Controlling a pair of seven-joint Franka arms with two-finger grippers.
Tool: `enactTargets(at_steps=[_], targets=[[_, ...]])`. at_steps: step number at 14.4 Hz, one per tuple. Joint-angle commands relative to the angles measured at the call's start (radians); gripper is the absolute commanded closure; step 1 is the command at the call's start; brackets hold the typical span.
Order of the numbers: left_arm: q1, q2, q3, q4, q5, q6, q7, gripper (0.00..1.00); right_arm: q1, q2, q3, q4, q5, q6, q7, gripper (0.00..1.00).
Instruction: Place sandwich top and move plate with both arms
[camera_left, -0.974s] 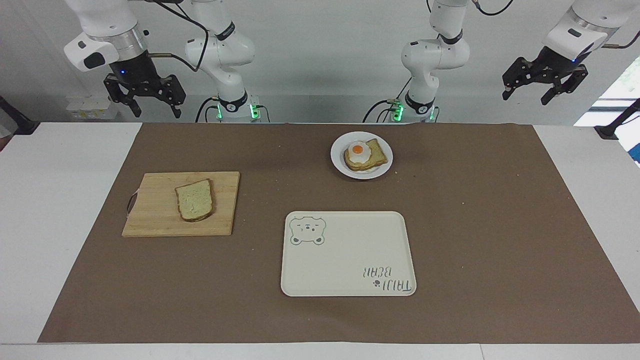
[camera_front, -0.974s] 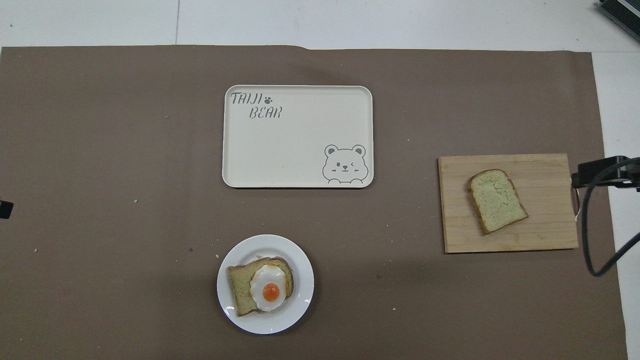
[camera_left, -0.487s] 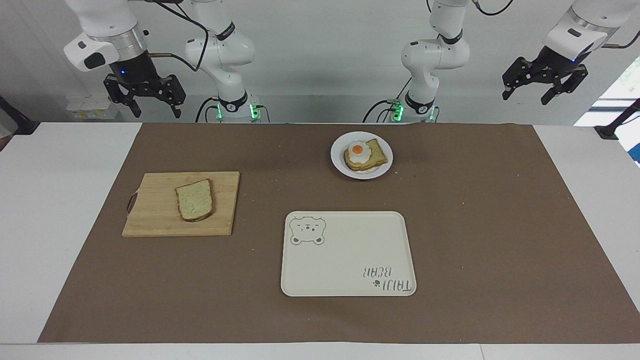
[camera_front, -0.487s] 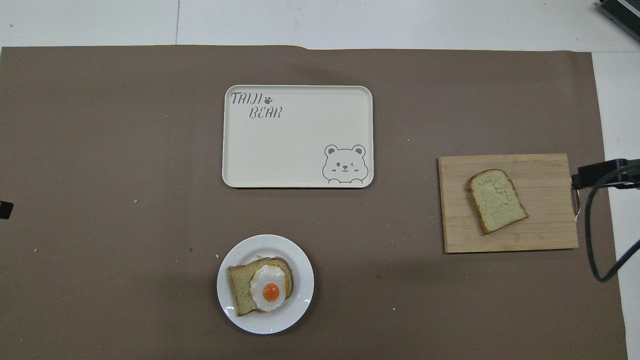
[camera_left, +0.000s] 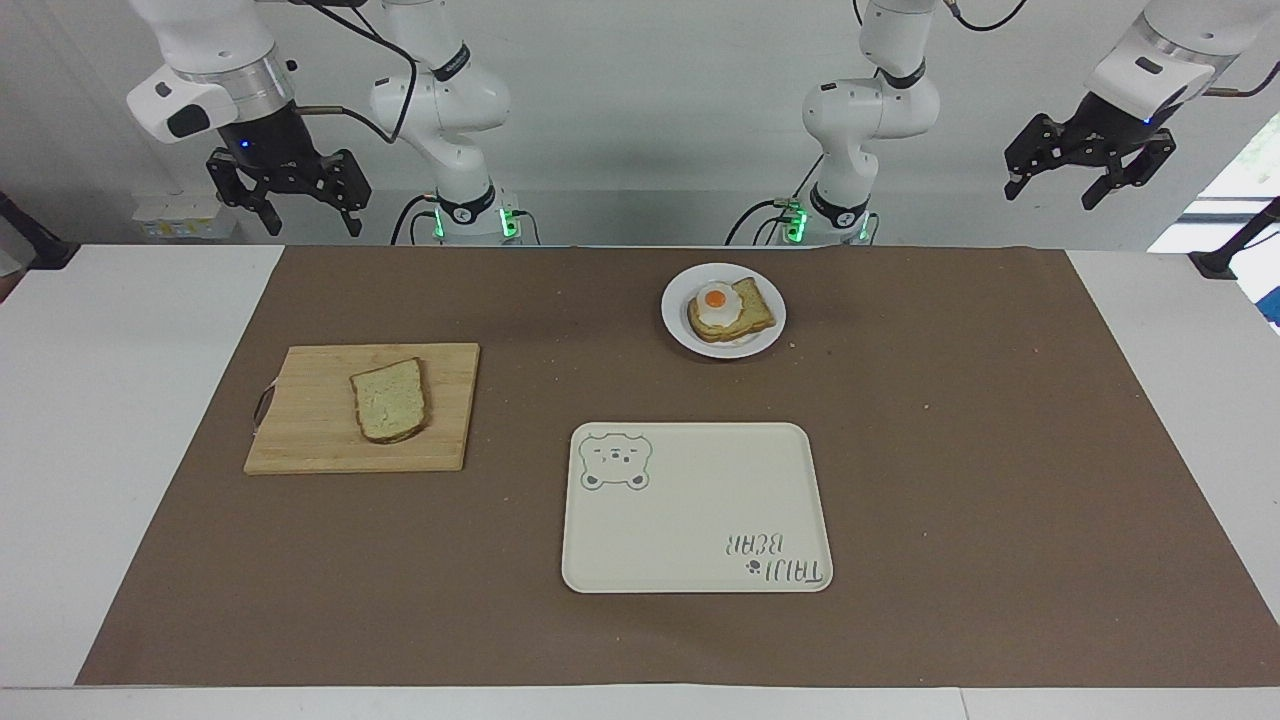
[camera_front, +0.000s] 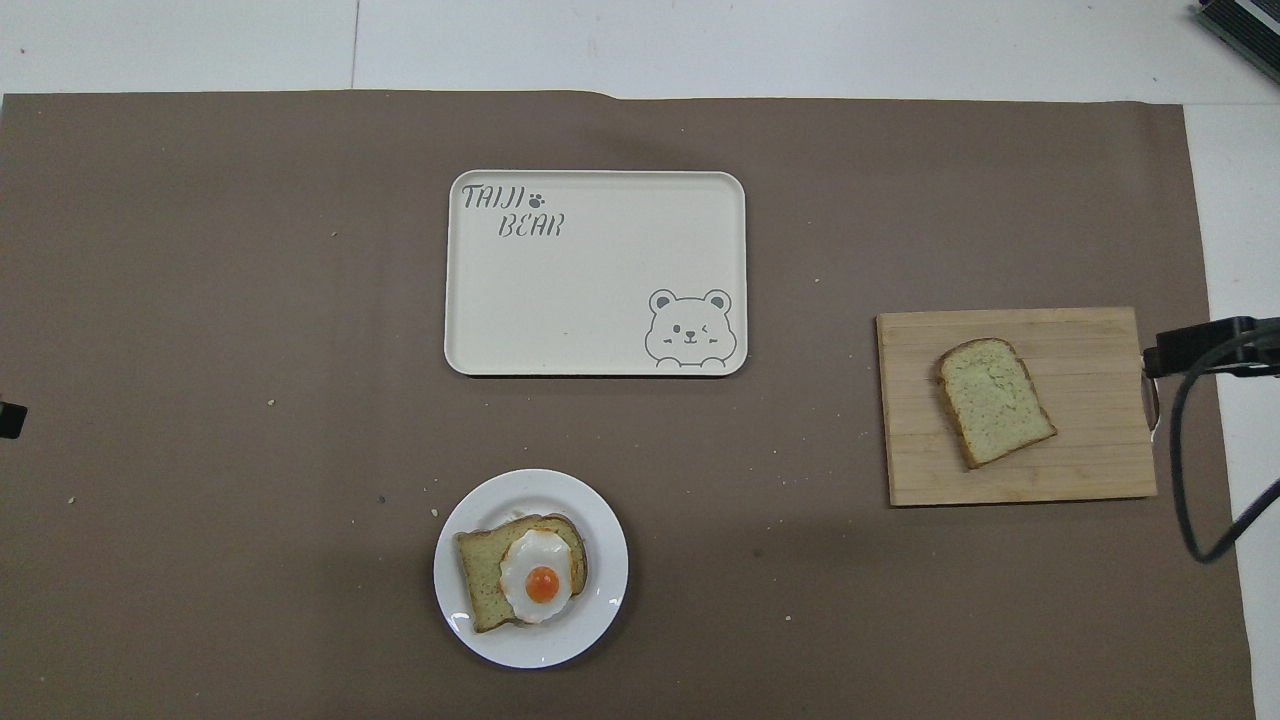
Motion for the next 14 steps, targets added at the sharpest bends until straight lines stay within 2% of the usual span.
enactTargets(at_steps=[1,14], targets=[[-0.015,-0.025,0.008,-0.026,0.006,-0.005,-0.010,0.00,-0.018,-0.006,0.006,-0.016,0.008,0.043,-0.027,0.00],[-0.014,-0.025,0.008,-0.026,0.006,-0.003,-0.010,0.00,-0.019,-0.004,0.004,-0.027,0.008,0.052,-0.027,0.00]])
